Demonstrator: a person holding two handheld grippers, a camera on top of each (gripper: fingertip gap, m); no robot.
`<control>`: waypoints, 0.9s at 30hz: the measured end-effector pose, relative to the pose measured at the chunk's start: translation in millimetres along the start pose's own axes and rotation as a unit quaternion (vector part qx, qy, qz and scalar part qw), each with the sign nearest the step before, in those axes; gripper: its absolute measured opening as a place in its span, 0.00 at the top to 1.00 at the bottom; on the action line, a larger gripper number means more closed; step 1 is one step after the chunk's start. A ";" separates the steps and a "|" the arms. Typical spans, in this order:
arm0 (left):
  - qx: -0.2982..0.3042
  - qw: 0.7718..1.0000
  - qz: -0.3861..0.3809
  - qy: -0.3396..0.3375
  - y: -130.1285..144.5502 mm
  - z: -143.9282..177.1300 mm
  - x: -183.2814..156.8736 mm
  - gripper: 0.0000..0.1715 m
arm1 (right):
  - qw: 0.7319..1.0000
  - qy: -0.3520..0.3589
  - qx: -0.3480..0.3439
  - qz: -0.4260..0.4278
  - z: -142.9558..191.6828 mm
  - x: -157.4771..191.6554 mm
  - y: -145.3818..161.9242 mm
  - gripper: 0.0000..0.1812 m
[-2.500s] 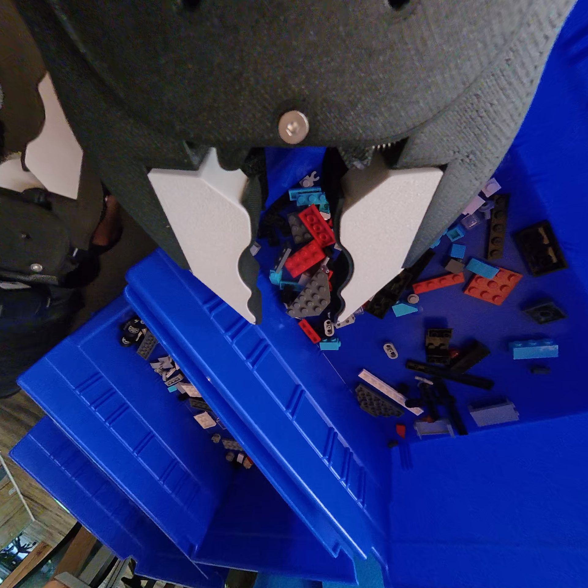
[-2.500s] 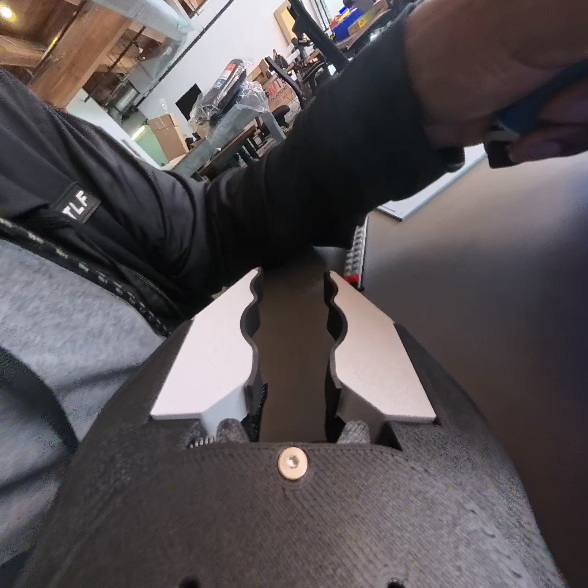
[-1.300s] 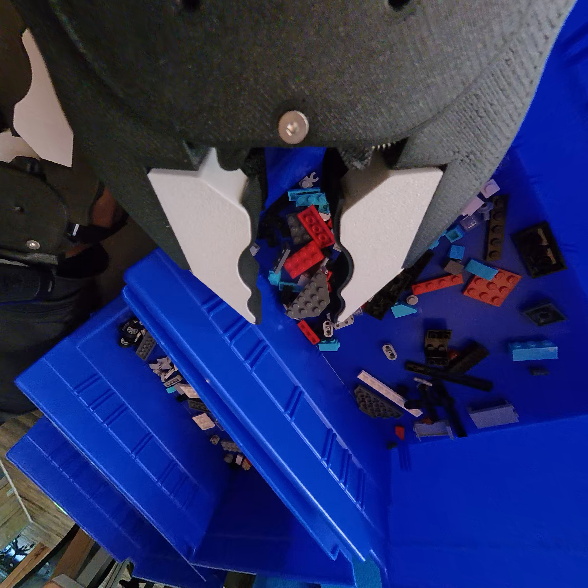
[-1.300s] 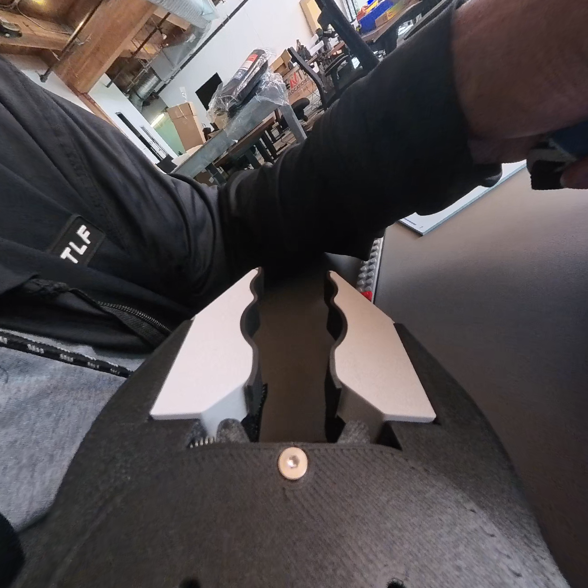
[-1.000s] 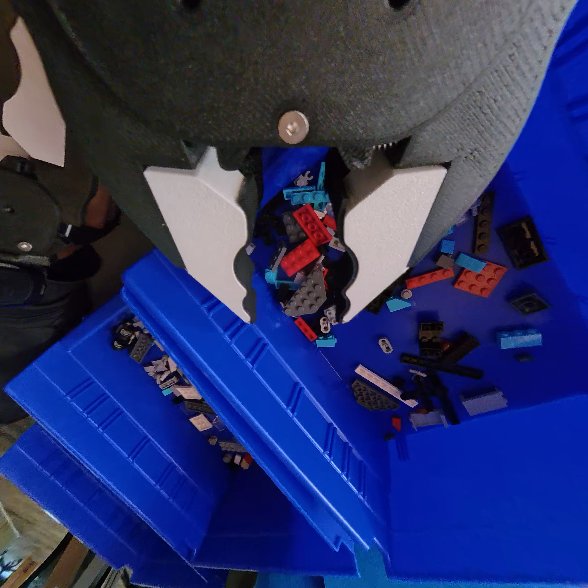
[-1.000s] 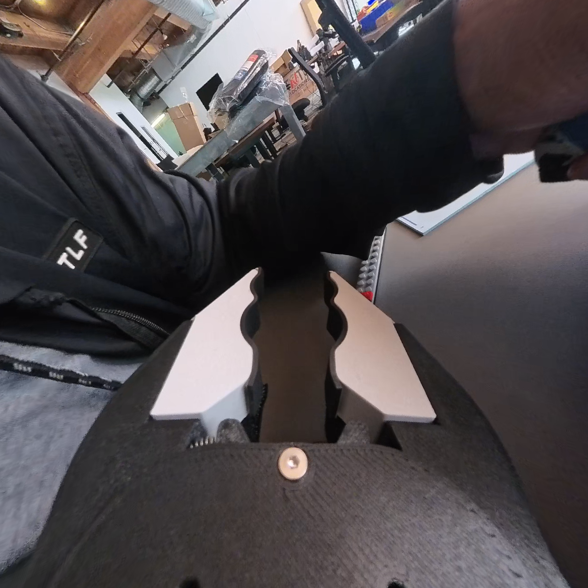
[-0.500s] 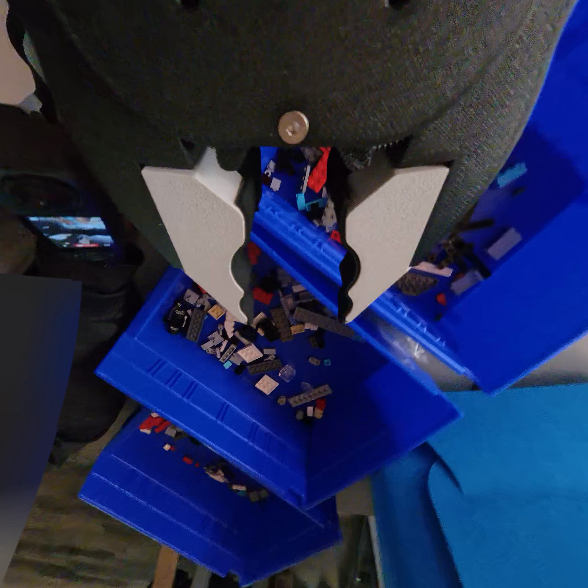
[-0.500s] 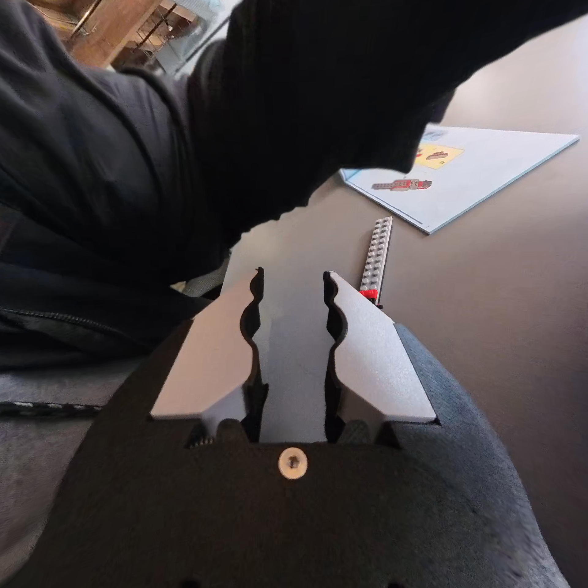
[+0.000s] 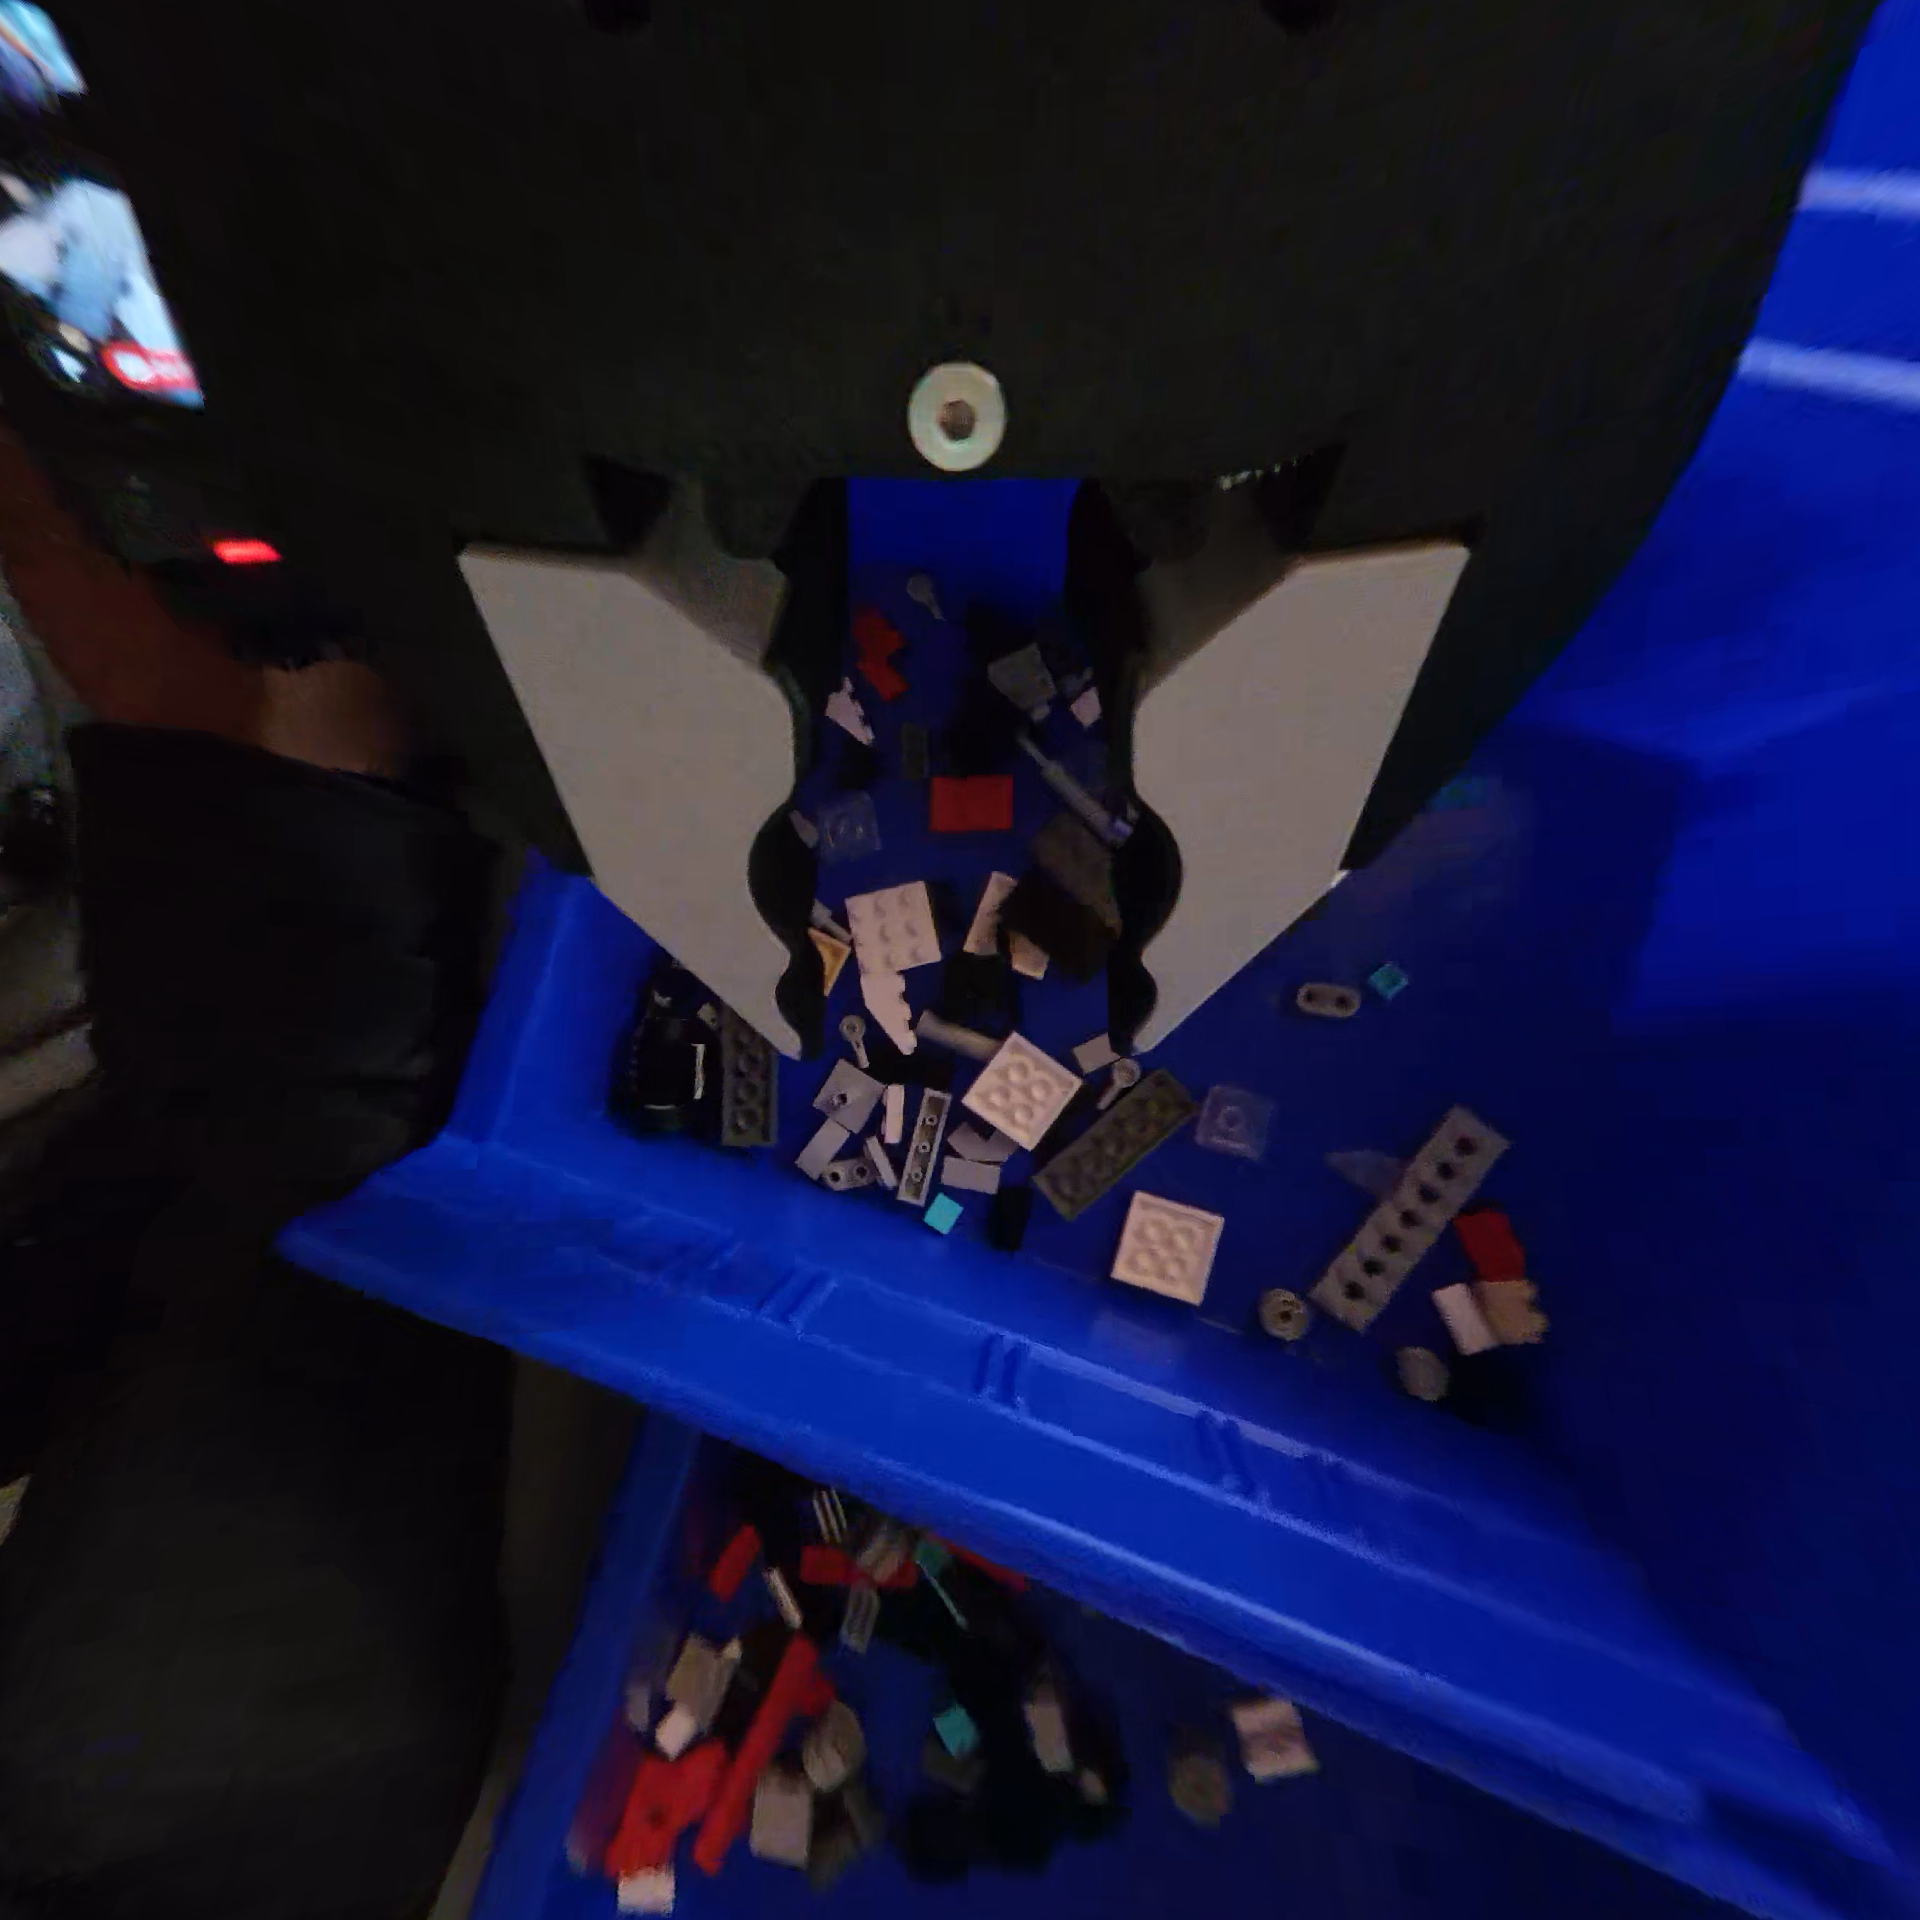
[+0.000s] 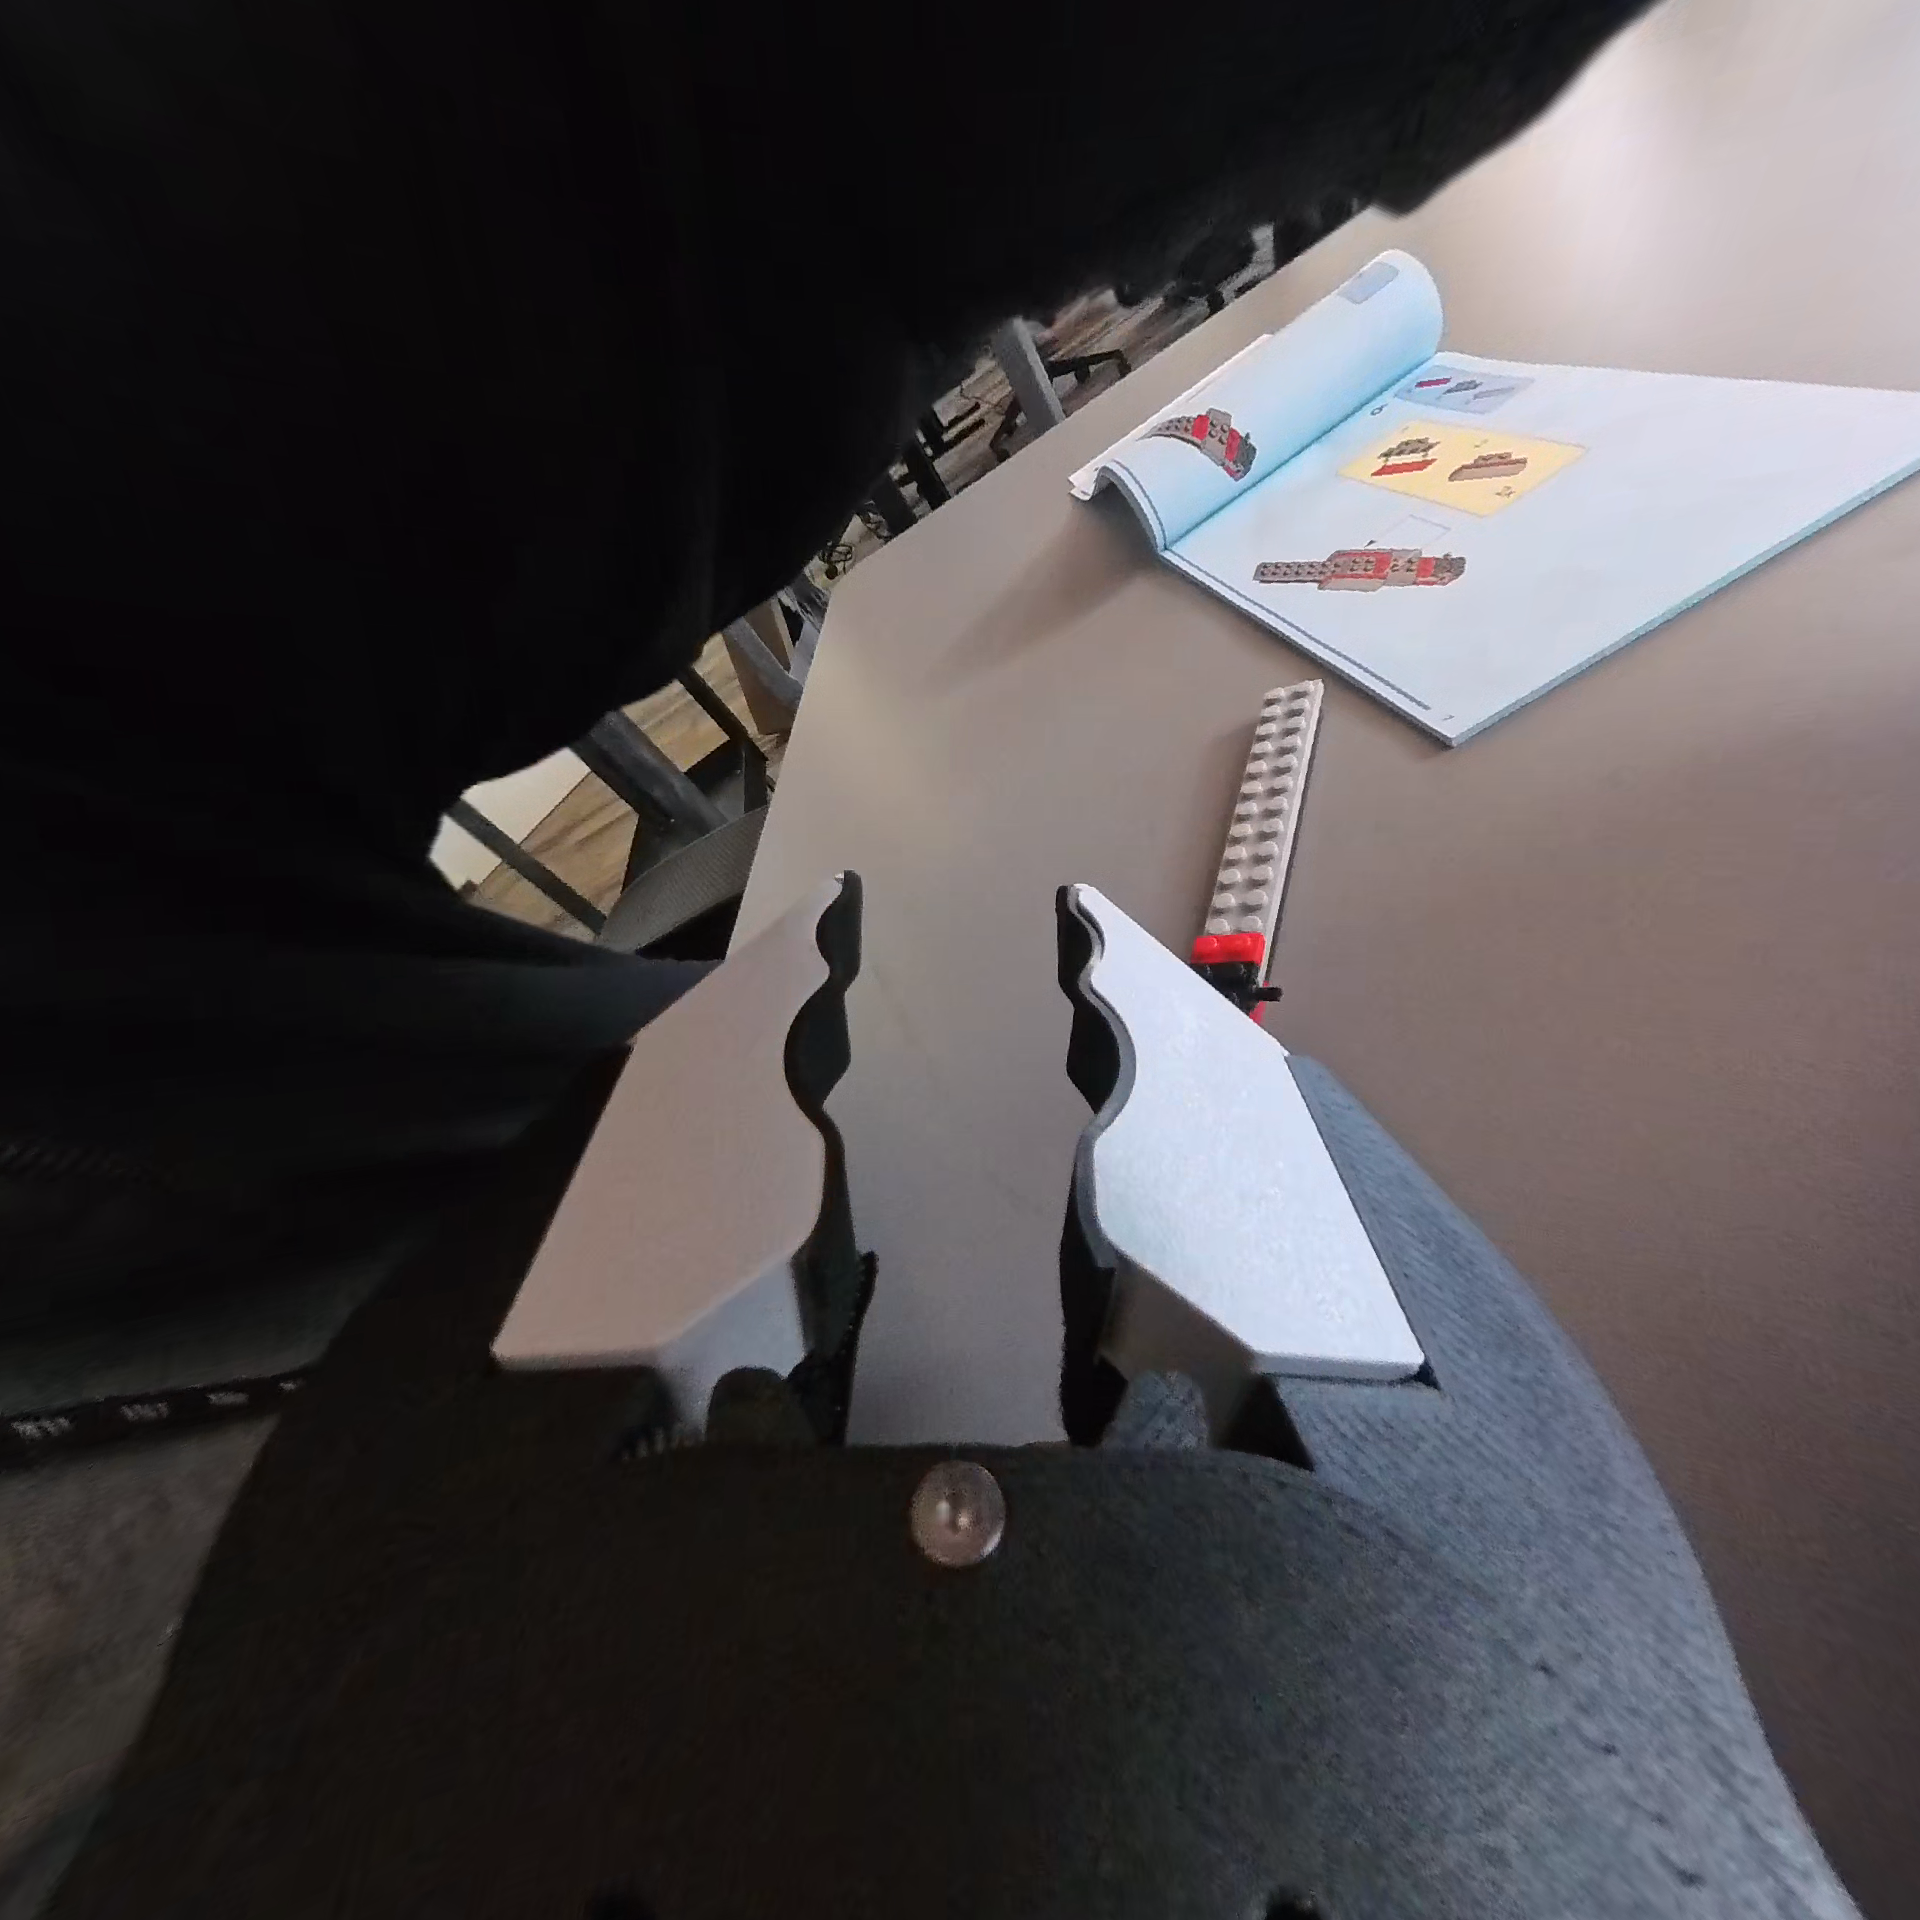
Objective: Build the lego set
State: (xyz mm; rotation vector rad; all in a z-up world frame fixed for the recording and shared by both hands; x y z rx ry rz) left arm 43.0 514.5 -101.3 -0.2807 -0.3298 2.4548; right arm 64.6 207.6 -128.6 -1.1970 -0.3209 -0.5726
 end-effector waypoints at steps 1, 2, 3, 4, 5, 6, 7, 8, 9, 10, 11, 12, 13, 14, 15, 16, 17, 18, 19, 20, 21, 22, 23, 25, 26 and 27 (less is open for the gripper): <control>0.018 1.000 -0.010 0.006 -1.4 -10.7 -0.7 0.68 | 1.000 0.000 0.000 0.000 -0.1 0.1 0.0 0.78; 0.035 0.999 -0.019 0.014 -2.0 -21.2 -1.4 0.68 | 1.000 -0.001 0.000 0.001 -0.1 0.3 0.1 0.78; 0.051 0.998 -0.024 0.018 -2.0 -31.1 -0.6 0.68 | 1.000 -0.002 0.000 0.001 0.1 0.4 0.0 0.78; 0.065 0.997 -0.026 0.020 -1.2 -40.3 1.4 0.68 | 1.000 -0.003 0.000 0.001 0.2 0.7 0.0 0.78; 0.079 0.996 -0.029 0.019 0.1 -48.4 4.3 0.68 | 1.000 -0.004 0.000 0.001 0.2 0.9 0.0 0.78; 0.090 0.995 -0.030 0.013 1.1 -55.3 8.2 0.68 | 1.000 -0.004 0.000 0.001 0.2 0.9 0.0 0.78; 0.099 0.995 -0.031 0.005 1.9 -60.8 12.3 0.69 | 1.000 -0.004 0.000 0.001 0.1 0.9 0.1 0.78; 0.107 0.994 -0.035 -0.001 2.2 -65.2 15.1 0.70 | 1.000 -0.004 0.000 0.002 0.0 1.0 0.2 0.78; 0.112 0.993 -0.041 -0.006 2.3 -68.7 16.6 0.71 | 1.000 -0.004 0.000 0.002 0.1 1.1 0.2 0.78; 0.113 0.992 -0.046 -0.012 1.8 -70.9 18.2 0.72 | 1.000 -0.005 0.000 0.001 0.0 1.1 0.2 0.78; 0.109 0.993 -0.049 -0.017 -0.3 -70.9 19.5 0.75 | 1.000 -0.006 0.000 0.001 0.1 1.1 0.1 0.78; 0.111 0.992 -0.049 -0.016 -0.9 -70.6 20.1 0.76 | 1.000 -0.006 0.000 0.001 0.1 1.1 0.2 0.78; 0.112 0.992 -0.048 -0.016 -0.9 -69.9 21.0 0.80 | 1.000 -0.006 0.000 0.001 0.1 1.2 0.2 0.78; 0.111 0.993 -0.047 -0.017 -1.0 -69.4 21.9 0.84 | 1.000 -0.006 0.001 0.001 0.0 1.1 0.3 0.78; 0.110 0.993 -0.046 -0.017 -0.5 -69.2 23.1 0.85 | 1.000 -0.007 0.001 0.001 0.1 1.2 0.3 0.78; 0.108 0.993 -0.041 -0.017 0.1 -68.9 24.6 0.85 | 1.000 -0.007 0.001 0.000 -0.1 1.1 0.3 0.78; 0.105 0.994 -0.035 -0.015 0.1 -68.3 25.5 0.85 | 1.000 -0.007 0.001 0.000 0.0 1.2 0.4 0.78; 0.103 0.994 -0.029 -0.015 0.0 -67.6 26.7 0.85 | 1.000 -0.007 0.001 0.000 -0.1 1.2 0.4 0.78; 0.101 0.994 -0.024 -0.018 -0.5 -66.4 28.2 0.85 | 1.000 -0.007 0.001 0.001 -0.1 1.2 0.4 0.78; 0.099 0.995 -0.020 -0.022 -1.3 -64.6 30.2 0.85 | 1.000 -0.007 0.002 0.001 -0.1 1.2 0.4 0.78; 0.096 0.995 -0.016 -0.028 -2.5 -61.9 32.6 0.85 | 1.000 -0.007 0.002 0.001 -0.1 1.2 0.4 0.78; 0.092 0.995 -0.011 -0.035 -4.3 -58.6 35.8 0.85 | 1.000 -0.007 0.001 0.000 -0.1 1.2 0.5 0.78; 0.085 0.996 -0.002 -0.042 -6.5 -55.0 39.6 0.85 | 1.000 -0.007 0.001 0.000 -0.2 1.2 0.5 0.78; 0.076 0.995 0.033 -0.060 -8.7 -48.5 52.1 0.85 | 1.000 -0.007 0.002 0.001 -0.1 1.2 0.6 0.78; 0.074 0.994 0.050 -0.065 -8.7 -46.7 58.1 0.85 | 1.000 -0.007 0.002 0.001 -0.1 1.2 0.6 0.78; 0.074 0.993 0.062 -0.067 -7.9 -46.4 62.5 0.85 | 1.000 -0.007 0.001 0.000 -0.1 1.1 0.5 0.78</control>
Point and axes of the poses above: each gripper's, where its closed fingertips meet, z back along the fingers, y out of its underside, x = y × z across the jaws, the point moved 3 cm from there along z, back along the fingers, and after that the axes turned 12 degrees about x, right-handed, at the moved point
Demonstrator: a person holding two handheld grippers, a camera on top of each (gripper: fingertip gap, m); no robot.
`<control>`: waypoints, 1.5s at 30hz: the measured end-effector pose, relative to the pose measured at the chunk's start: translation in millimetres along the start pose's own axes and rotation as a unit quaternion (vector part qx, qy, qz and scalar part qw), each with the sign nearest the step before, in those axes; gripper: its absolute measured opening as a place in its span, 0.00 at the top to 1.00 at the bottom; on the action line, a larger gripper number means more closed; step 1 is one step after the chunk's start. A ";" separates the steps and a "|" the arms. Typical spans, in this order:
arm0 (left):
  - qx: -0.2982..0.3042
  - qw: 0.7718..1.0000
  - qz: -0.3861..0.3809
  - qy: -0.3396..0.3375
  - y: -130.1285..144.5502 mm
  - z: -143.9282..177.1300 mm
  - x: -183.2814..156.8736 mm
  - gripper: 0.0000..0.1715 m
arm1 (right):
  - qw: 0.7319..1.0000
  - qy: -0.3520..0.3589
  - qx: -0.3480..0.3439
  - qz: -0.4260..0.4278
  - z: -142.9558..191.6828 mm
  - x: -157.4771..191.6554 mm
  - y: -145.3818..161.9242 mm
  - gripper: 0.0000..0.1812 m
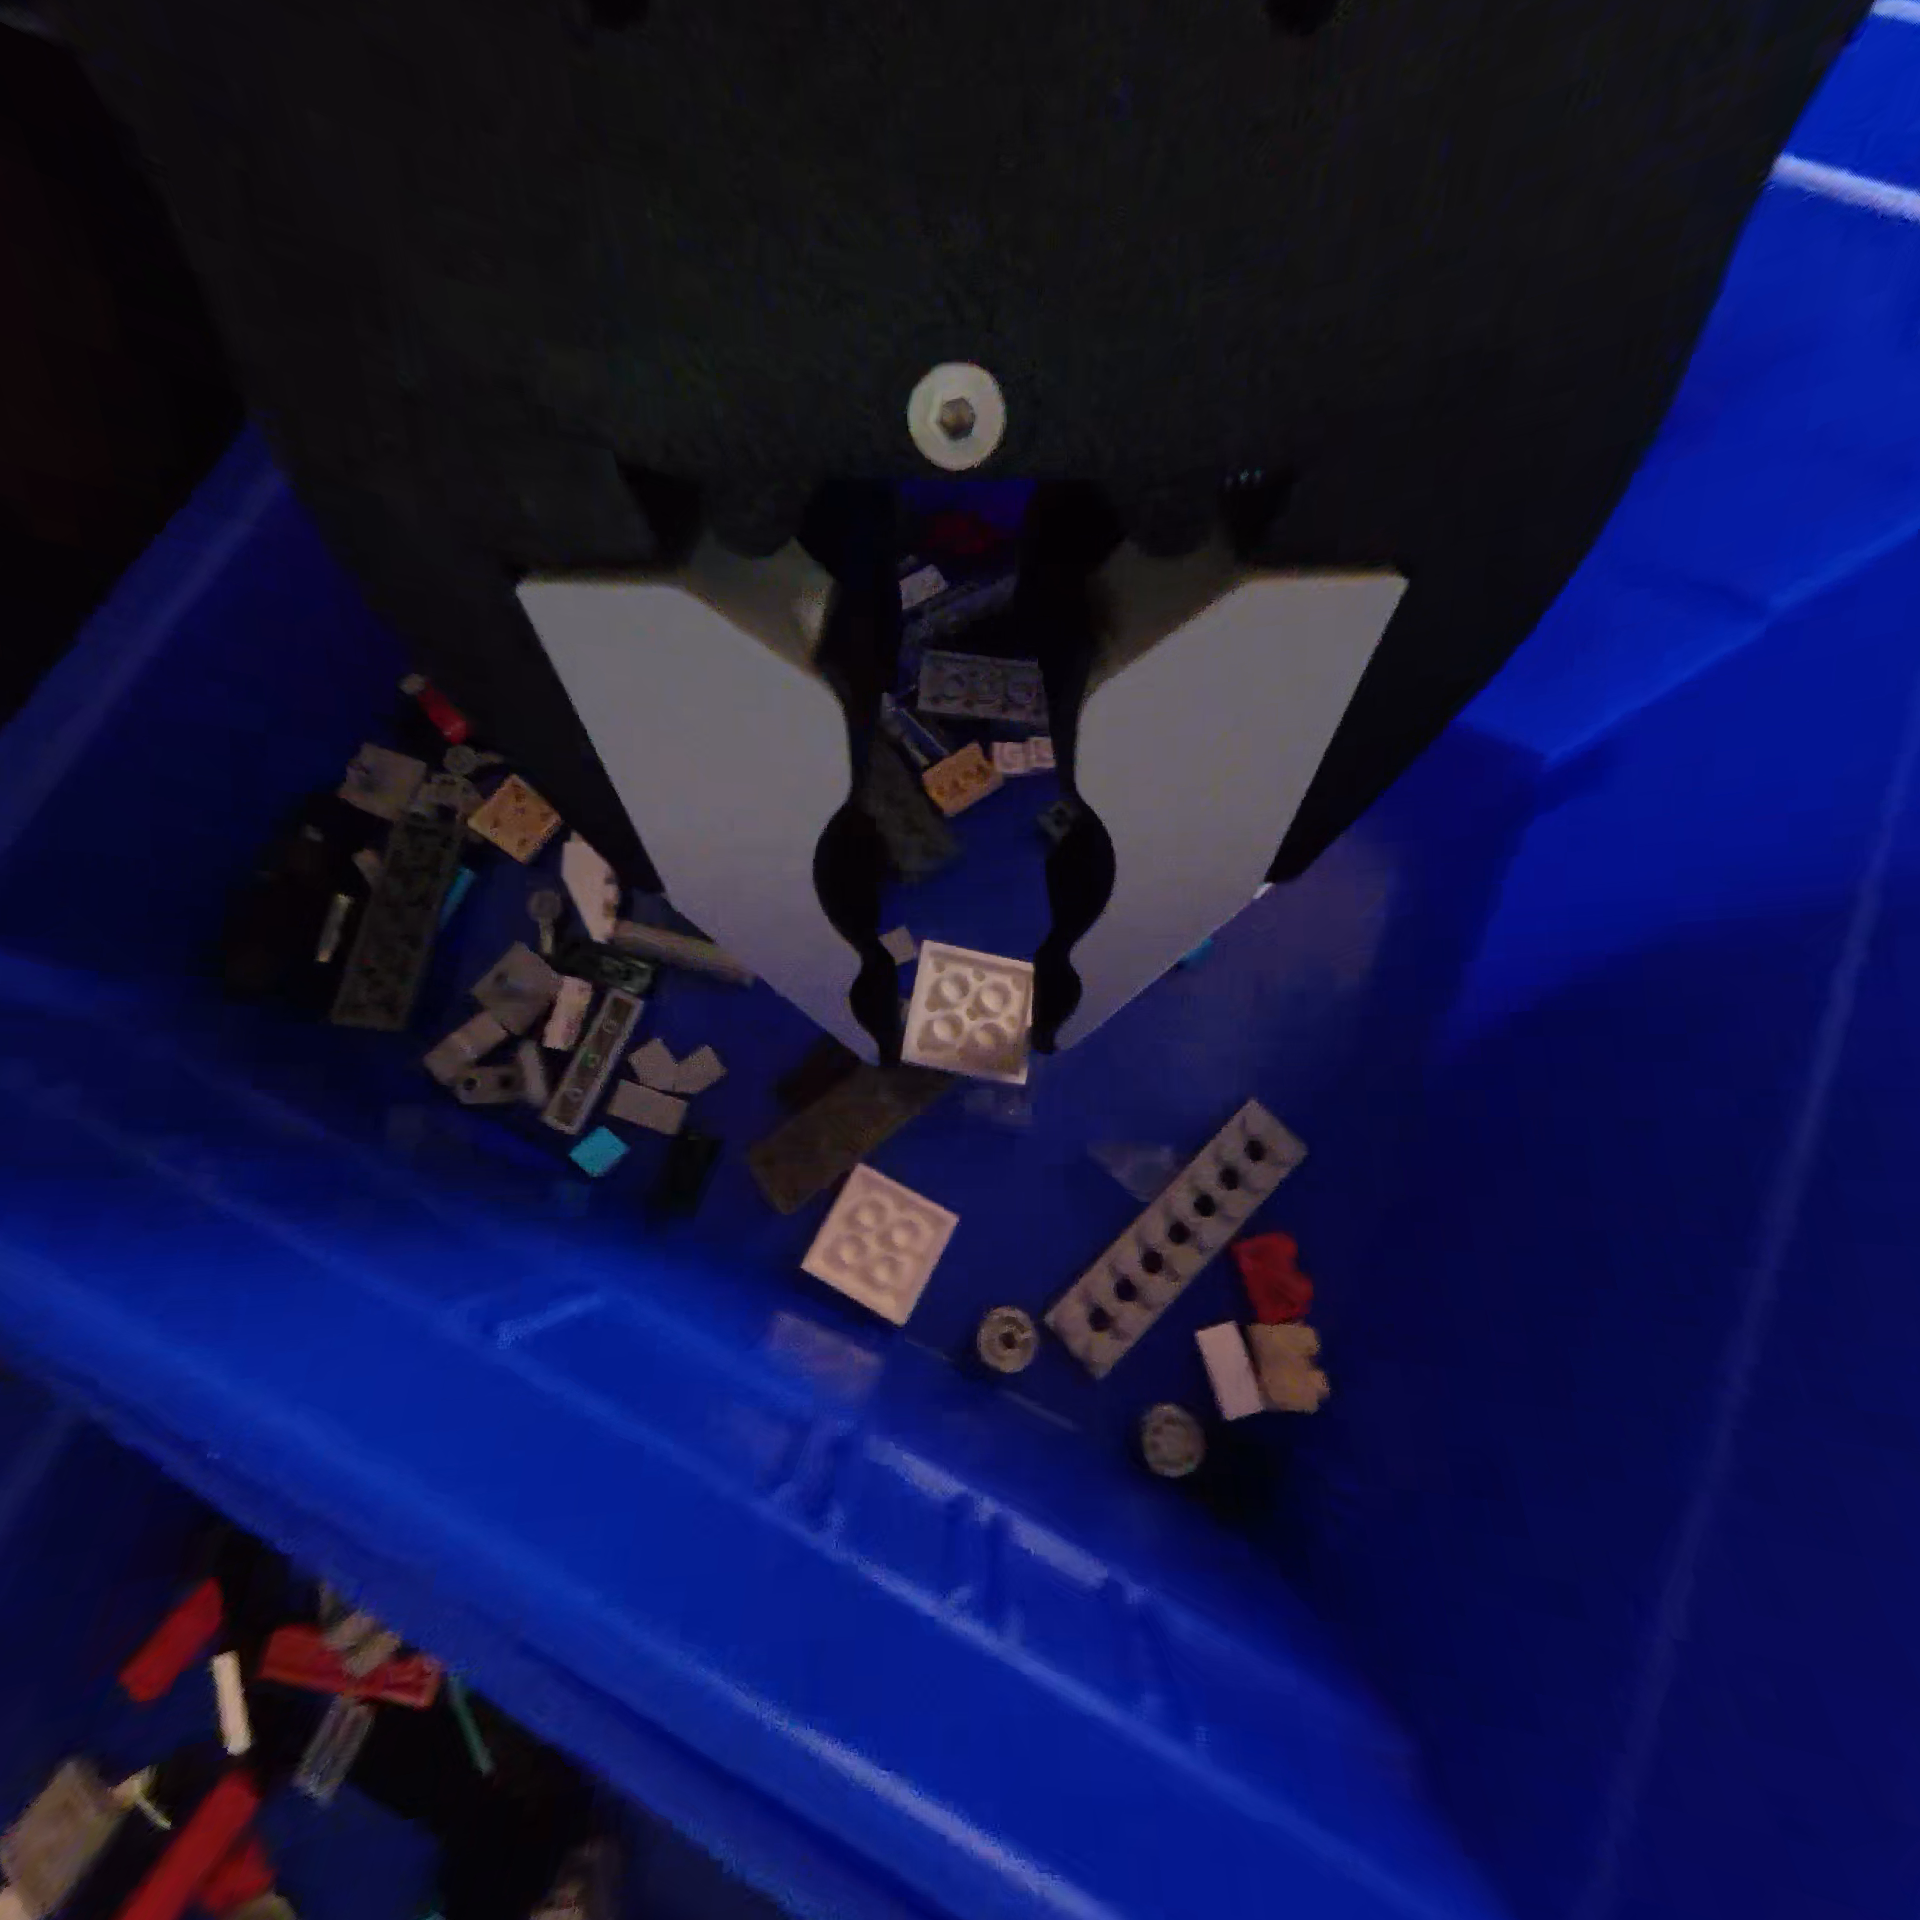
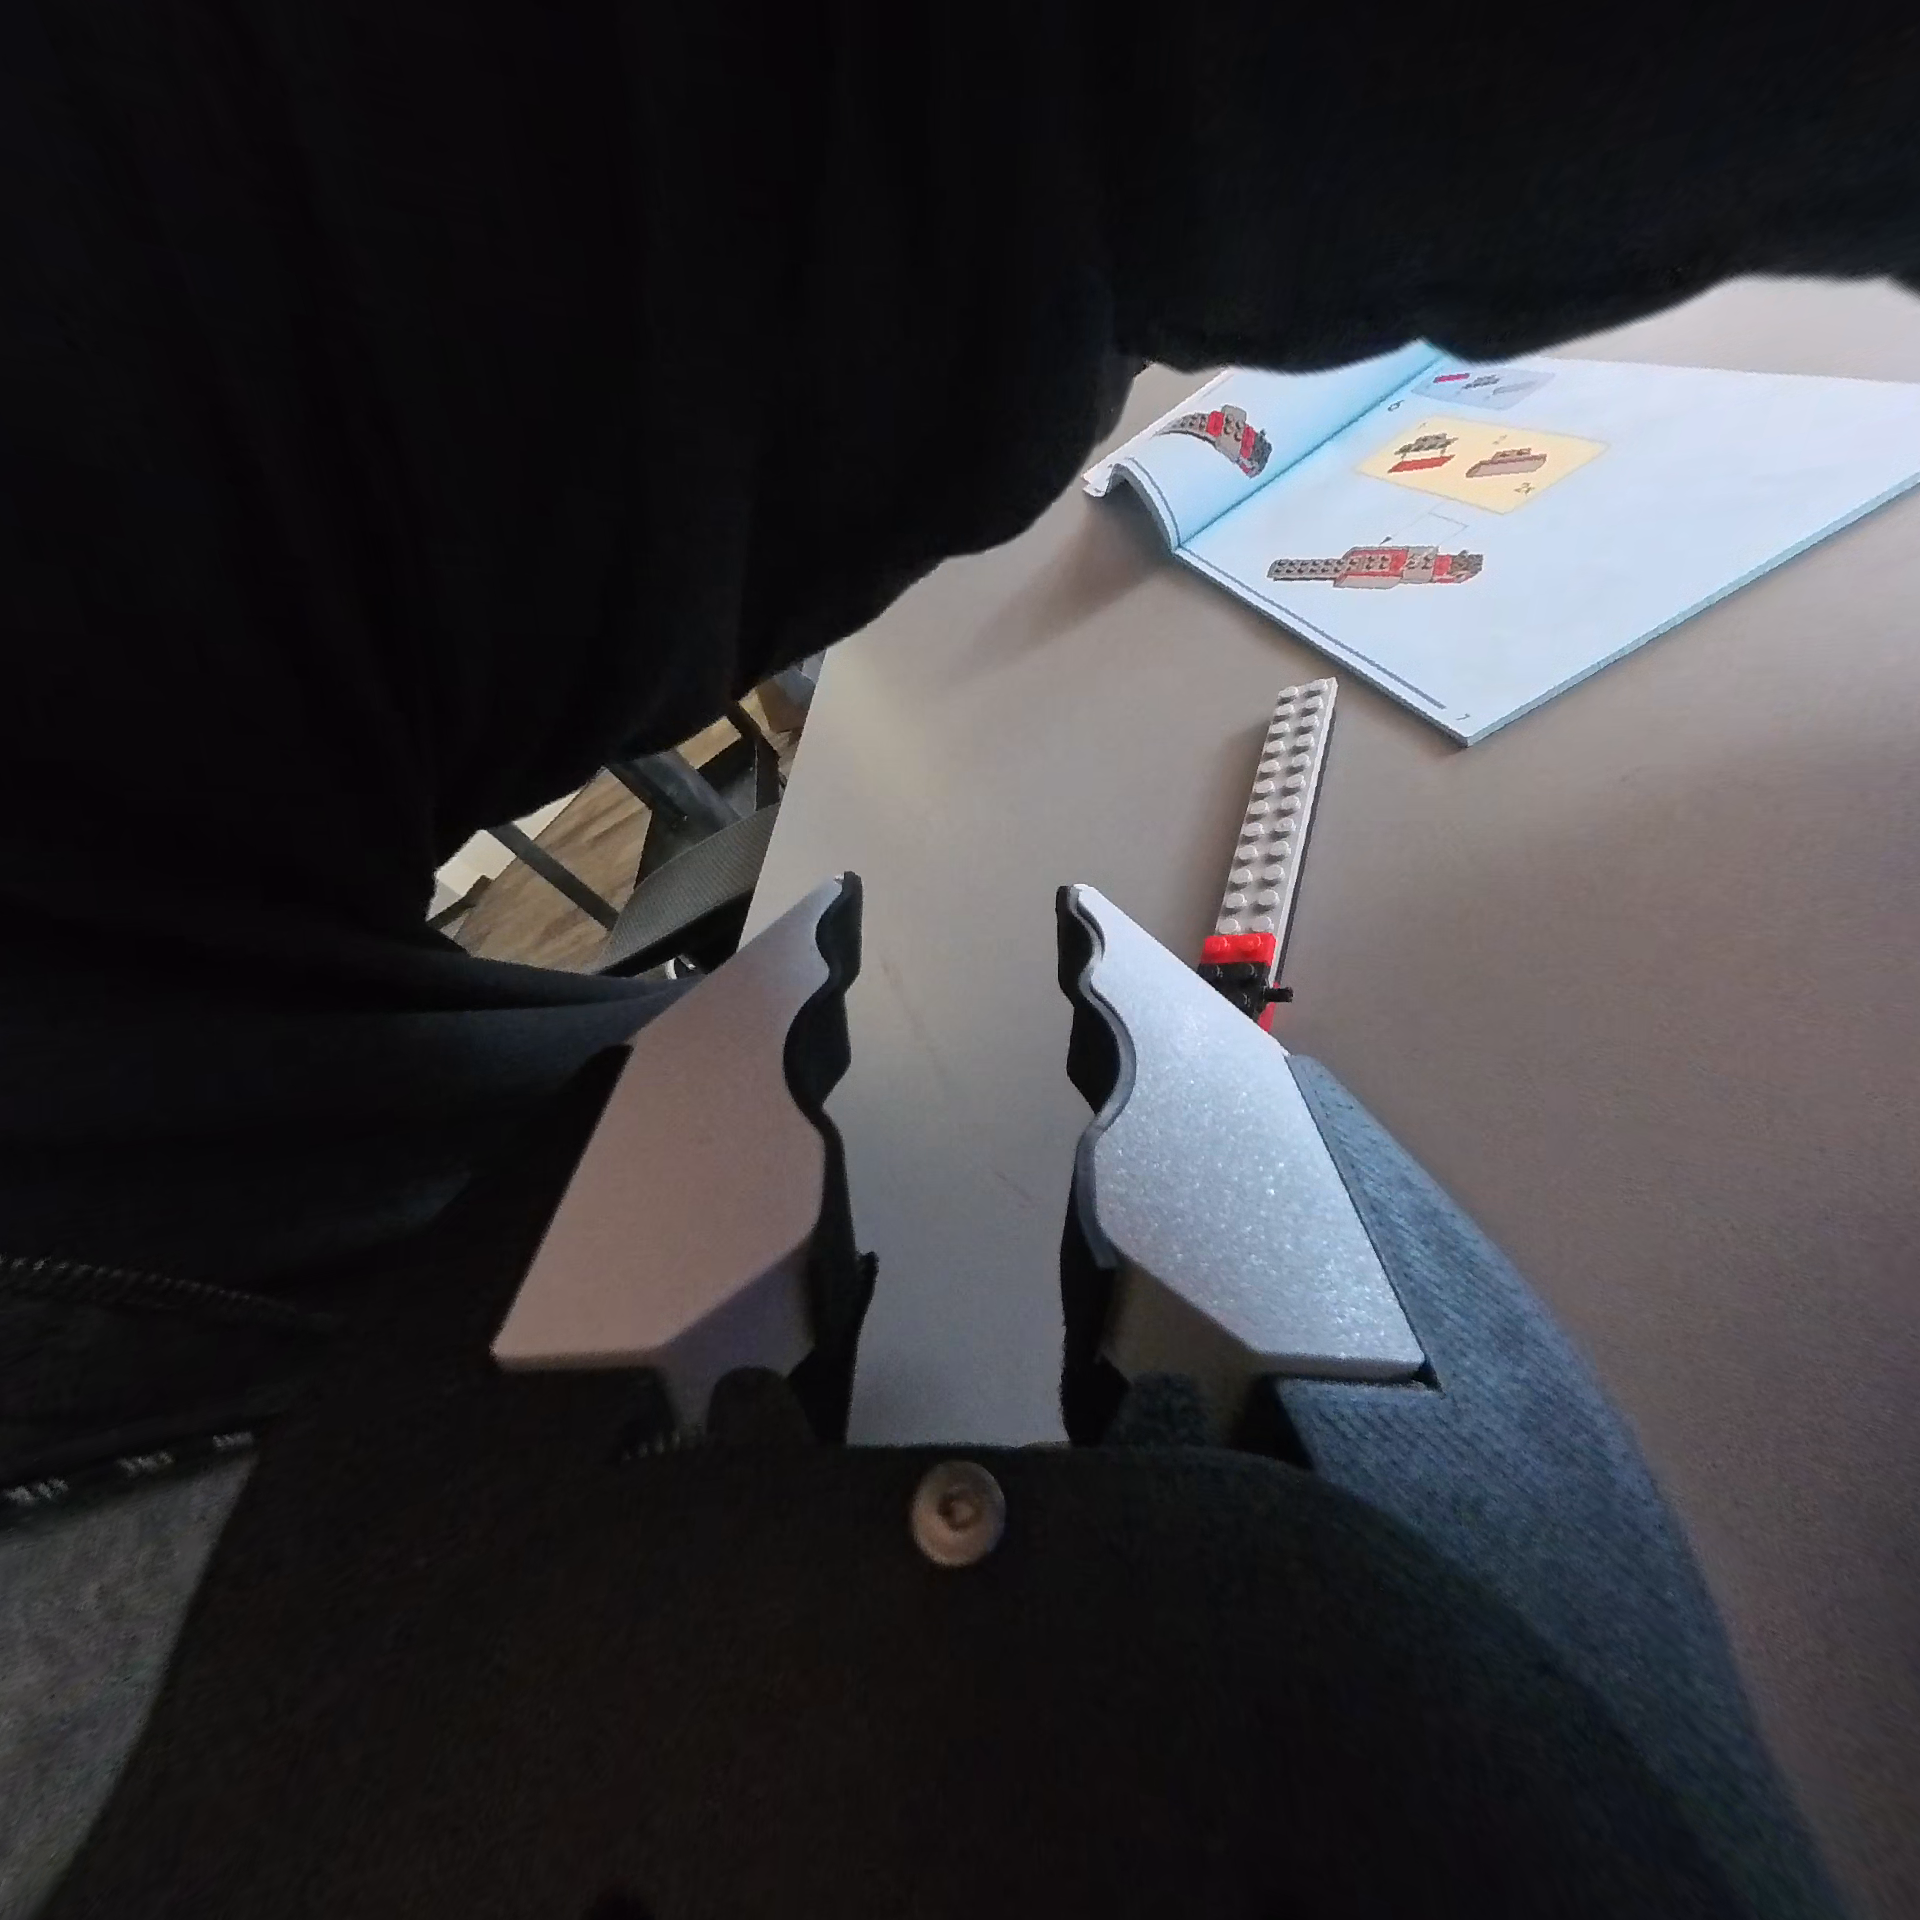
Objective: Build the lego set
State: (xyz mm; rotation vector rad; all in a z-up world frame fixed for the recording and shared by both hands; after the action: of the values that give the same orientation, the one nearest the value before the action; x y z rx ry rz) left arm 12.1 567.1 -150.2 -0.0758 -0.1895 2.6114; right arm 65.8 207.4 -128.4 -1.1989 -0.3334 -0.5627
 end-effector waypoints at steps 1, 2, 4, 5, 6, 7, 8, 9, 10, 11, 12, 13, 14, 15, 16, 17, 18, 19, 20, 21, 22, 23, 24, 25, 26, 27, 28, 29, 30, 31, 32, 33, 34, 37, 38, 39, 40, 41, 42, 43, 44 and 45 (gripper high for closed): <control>0.004 1.000 0.009 0.000 1.2 -1.5 3.4 0.85 | 1.000 0.000 0.000 0.000 0.0 0.1 0.0 0.78; 0.009 1.000 0.016 0.000 2.4 -3.1 5.2 0.84 | 1.000 0.000 0.000 0.000 0.1 0.1 0.0 0.78; 0.007 1.000 0.006 0.008 2.7 -2.5 0.3 0.78 | 1.000 0.000 -0.001 0.000 0.2 0.1 0.0 0.78; 0.001 1.000 -0.004 0.018 2.0 -0.3 -6.0 0.74 | 1.000 -0.001 -0.001 0.000 0.3 0.1 -0.1 0.78; -0.007 0.999 -0.019 0.035 1.7 2.6 -15.7 0.72 | 1.000 -0.001 -0.001 0.000 0.4 0.1 0.0 0.78; -0.015 0.997 -0.037 0.061 2.3 5.9 -28.7 0.71 | 1.000 -0.001 -0.001 0.000 0.4 0.1 0.0 0.78; -0.021 0.995 -0.050 0.087 3.8 8.8 -42.1 0.71 | 1.000 -0.001 -0.001 -0.001 0.4 0.1 0.0 0.78; -0.022 0.992 -0.060 0.111 6.7 10.4 -54.8 0.71 | 1.000 -0.002 0.000 -0.001 0.3 0.0 0.0 0.78; -0.017 0.988 -0.072 0.134 11.0 10.4 -67.5 0.72 | 1.000 -0.002 0.000 -0.001 0.2 0.1 0.1 0.78; -0.009 0.984 -0.086 0.156 16.0 9.1 -79.8 0.72 | 1.000 -0.002 0.001 -0.001 0.1 0.1 0.1 0.78; 0.002 0.980 -0.097 0.172 21.1 6.4 -90.6 0.73 | 1.000 -0.002 0.002 -0.001 -0.2 0.0 0.3 0.78; 0.015 0.977 -0.108 0.185 26.2 2.7 -100.1 0.74 | 1.000 -0.002 0.003 -0.001 -0.4 0.1 0.5 0.78; 0.028 0.974 -0.119 0.191 30.9 -1.6 -107.5 0.75 | 1.000 -0.002 0.003 0.000 -0.6 0.2 0.6 0.78; 0.041 0.973 -0.128 0.189 35.0 -6.0 -112.0 0.76 | 1.000 -0.001 0.003 0.000 -0.6 0.2 0.6 0.78; 0.052 0.972 -0.137 0.182 38.2 -10.4 -114.3 0.77 | 1.000 -0.001 0.003 0.000 -0.6 0.1 0.6 0.78; 0.061 0.972 -0.145 0.174 41.0 -14.0 -115.4 0.77 | 1.000 -0.001 0.003 0.000 -0.6 0.1 0.6 0.78; 0.067 0.972 -0.150 0.167 42.7 -16.8 -115.7 0.78 | 1.000 -0.001 0.003 0.000 -0.5 0.2 0.6 0.78; 0.064 0.973 -0.153 0.161 42.1 -17.9 -115.5 0.81 | 1.000 -0.001 0.003 0.001 -0.6 0.3 0.6 0.78; 0.063 0.974 -0.152 0.157 41.5 -18.3 -115.1 0.82 | 1.000 -0.001 0.003 0.001 -0.4 0.3 0.6 0.78; 0.064 0.974 -0.152 0.153 41.2 -18.7 -114.1 0.83 | 1.000 -0.001 0.002 0.001 -0.3 0.4 0.6 0.78; 0.064 0.975 -0.153 0.147 40.9 -19.4 -112.8 0.85 | 1.000 -0.001 0.002 0.001 -0.2 0.4 0.6 0.78; 0.062 0.975 -0.156 0.143 40.7 -19.8 -112.3 0.87 | 1.000 -0.001 0.002 0.001 -0.1 0.4 0.6 0.78; 0.061 0.975 -0.158 0.143 40.6 -20.0 -112.7 0.87 | 1.000 -0.001 0.002 0.001 -0.1 0.5 0.5 0.78; 0.059 0.975 -0.159 0.141 40.3 -20.4 -112.9 0.88 | 1.000 -0.001 0.002 0.002 0.0 0.5 0.6 0.78; 0.057 0.976 -0.161 0.138 40.0 -21.0 -112.5 0.90 | 1.000 -0.001 0.002 0.002 0.0 0.5 0.5 0.78; 0.056 0.976 -0.163 0.135 39.6 -21.4 -112.0 0.91 | 1.000 -0.001 0.002 0.002 0.0 0.5 0.6 0.78; 0.054 0.976 -0.163 0.135 39.5 -21.4 -112.0 0.91 | 1.000 -0.001 0.002 0.002 0.0 0.5 0.6 0.78; 0.054 0.976 -0.160 0.135 39.3 -21.3 -111.2 0.91 | 1.000 -0.001 0.002 0.002 0.0 0.5 0.6 0.78; 0.053 0.977 -0.155 0.133 39.2 -21.4 -109.6 0.91 | 1.000 -0.001 0.002 0.002 0.0 0.5 0.6 0.78; 0.053 0.978 -0.149 0.134 39.6 -20.7 -108.2 0.91 | 1.000 -0.001 0.002 0.002 0.0 0.5 0.6 0.78; 0.053 0.979 -0.142 0.140 40.0 -18.9 -107.1 0.91 | 1.000 -0.001 0.002 0.002 0.0 0.5 0.6 0.78; 0.047 0.979 -0.130 0.147 39.5 -16.2 -105.9 0.91 | 1.000 -0.001 0.001 0.002 0.1 0.5 0.6 0.78; 0.040 0.980 -0.116 0.157 38.3 -12.3 -104.5 0.91 | 1.000 -0.001 0.001 0.002 0.1 0.5 0.6 0.78; 0.019 0.981 -0.009 0.195 32.1 -0.1 -94.8 0.91 | 1.000 -0.002 0.001 0.001 0.2 0.5 0.6 0.78; 0.006 0.976 0.026 0.217 29.4 5.0 -92.2 0.91 | 1.000 -0.002 0.001 0.001 0.2 0.5 0.6 0.78; -0.008 0.970 0.055 0.236 27.0 9.9 -89.3 0.90 | 1.000 -0.002 0.001 0.002 0.3 0.6 0.5 0.78; -0.019 0.965 0.081 0.250 25.2 13.7 -85.5 0.91 | 1.000 -0.002 0.001 0.002 0.3 0.6 0.5 0.78; -0.031 0.959 0.103 0.261 23.3 17.7 -82.3 0.91 | 1.000 -0.002 0.001 0.001 0.3 0.5 0.6 0.78; -0.040 0.954 0.121 0.271 21.7 21.2 -79.3 0.91 | 1.000 -0.002 0.001 0.002 0.3 0.5 0.6 0.78; -0.050 0.949 0.136 0.281 20.3 24.8 -77.2 0.91 | 1.000 -0.002 0.001 0.002 0.3 0.6 0.5 0.78; -0.058 0.943 0.150 0.291 18.9 28.1 -75.2 0.91 | 1.000 -0.002 0.001 0.002 0.3 0.6 0.5 0.78; -0.068 0.937 0.163 0.302 17.7 31.2 -73.3 0.91 | 1.000 -0.002 0.001 0.002 0.3 0.6 0.6 0.78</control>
State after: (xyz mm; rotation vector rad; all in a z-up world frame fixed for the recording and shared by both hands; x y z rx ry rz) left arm 64.0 511.4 -120.7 -1.0199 -0.1428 2.7467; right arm 66.6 207.6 -128.5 -1.1985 -0.3353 -0.5573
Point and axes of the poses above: each gripper's, where its closed fingertips meet, z back along the fingers, y out of its underside, x = y × z across the jaws, the point moved 3 cm from there along z, back along the fingers, and after that the axes turned 12 degrees about x, right-handed, at the moved point
